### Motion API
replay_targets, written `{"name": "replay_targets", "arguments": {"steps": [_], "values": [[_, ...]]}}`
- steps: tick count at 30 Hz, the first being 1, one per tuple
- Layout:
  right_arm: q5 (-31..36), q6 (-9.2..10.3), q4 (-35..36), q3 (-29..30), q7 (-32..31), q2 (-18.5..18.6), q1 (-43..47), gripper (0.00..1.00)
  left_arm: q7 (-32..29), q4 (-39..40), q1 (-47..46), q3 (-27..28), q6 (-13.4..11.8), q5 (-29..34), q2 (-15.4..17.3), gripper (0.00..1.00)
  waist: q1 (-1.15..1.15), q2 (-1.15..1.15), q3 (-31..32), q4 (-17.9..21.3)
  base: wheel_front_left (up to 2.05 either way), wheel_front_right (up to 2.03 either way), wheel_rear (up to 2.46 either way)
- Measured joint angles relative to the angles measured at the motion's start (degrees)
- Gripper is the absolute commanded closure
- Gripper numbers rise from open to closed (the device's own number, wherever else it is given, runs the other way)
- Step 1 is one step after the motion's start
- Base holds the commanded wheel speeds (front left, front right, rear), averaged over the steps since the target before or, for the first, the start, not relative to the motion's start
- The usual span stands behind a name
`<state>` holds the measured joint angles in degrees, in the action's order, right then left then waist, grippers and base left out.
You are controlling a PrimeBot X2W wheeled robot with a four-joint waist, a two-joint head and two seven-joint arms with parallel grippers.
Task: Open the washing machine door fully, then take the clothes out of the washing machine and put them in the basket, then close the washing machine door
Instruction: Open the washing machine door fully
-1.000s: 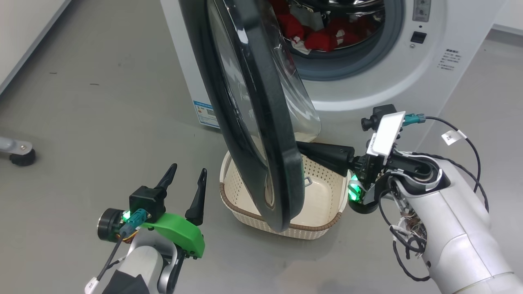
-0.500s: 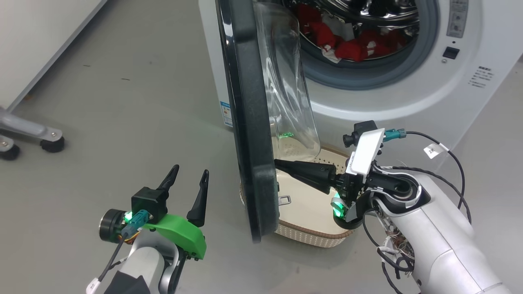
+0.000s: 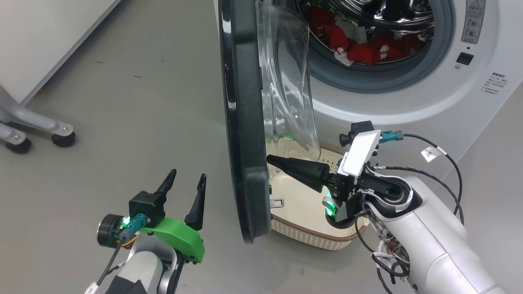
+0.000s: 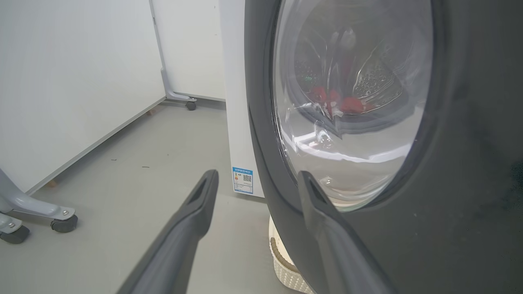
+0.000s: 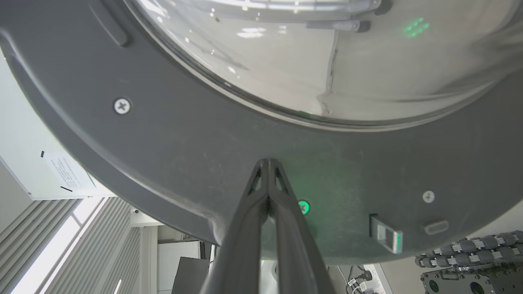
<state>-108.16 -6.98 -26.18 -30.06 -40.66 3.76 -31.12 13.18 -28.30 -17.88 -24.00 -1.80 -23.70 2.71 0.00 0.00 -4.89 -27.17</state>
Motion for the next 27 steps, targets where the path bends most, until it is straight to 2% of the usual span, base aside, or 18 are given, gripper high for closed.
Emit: {"name": "replay_targets", "arguments": {"steps": [6, 7, 8, 9, 10, 15, 21, 27], "values": [[-0.6, 0.0, 1.4, 1.8, 4.2, -0.1, 1.8, 1.0, 0.0, 0.6, 0.1, 0.4, -0.2, -0.3, 0.1, 0.0, 0.0, 0.0, -0.2, 0.4, 0.0, 0.0, 0.0], [-0.3, 0.0, 1.7, 2.4, 5.2, -0.2, 2.1, 0.92, 0.0, 0.6, 0.1, 0.5, -0.2, -0.4, 0.2, 0.0, 0.0, 0.0, -0.2, 0.5, 0.0, 0.0, 0.0], [0.0, 0.0, 1.9, 3.1, 6.4, -0.2, 2.5, 0.61, 0.0, 0.7, 0.2, 0.5, -0.2, -0.5, 0.2, 0.0, 0.0, 0.0, -0.3, 0.7, 0.0, 0.0, 0.0], [0.3, 0.0, 2.2, 3.8, 7.4, -0.2, 2.8, 0.35, 0.0, 0.7, 0.2, 0.6, -0.2, -0.5, 0.2, 0.0, 0.0, 0.0, -0.3, 0.8, 0.0, 0.0, 0.0], [0.7, 0.0, 2.4, 4.4, 8.4, -0.2, 3.1, 0.0, 0.0, 0.8, 0.3, 0.8, -0.3, -0.5, 0.2, 0.0, 0.0, 0.0, -0.3, 0.9, 0.0, 0.0, 0.0], [2.6, 0.0, 3.8, 7.4, 13.9, -0.2, 5.7, 0.0, 0.0, 0.9, 0.6, 1.4, -0.8, -0.6, 0.5, 0.0, 0.0, 0.0, -0.3, 1.6, 0.0, 0.0, 0.0], [9.0, 0.0, 5.9, 10.7, 21.8, 0.1, 8.2, 0.0, 0.0, 1.0, 0.9, 1.5, -0.9, -1.0, 0.6, 0.0, 0.0, 0.0, -0.4, 2.4, 0.0, 0.0, 0.0], [18.8, 0.0, 7.2, 12.0, 30.8, 4.4, 10.8, 0.0, 0.0, 1.0, 1.2, 1.5, -0.9, -1.0, 0.6, 0.0, 0.0, 0.0, -0.3, 2.9, 0.0, 0.0, 0.0]]}}
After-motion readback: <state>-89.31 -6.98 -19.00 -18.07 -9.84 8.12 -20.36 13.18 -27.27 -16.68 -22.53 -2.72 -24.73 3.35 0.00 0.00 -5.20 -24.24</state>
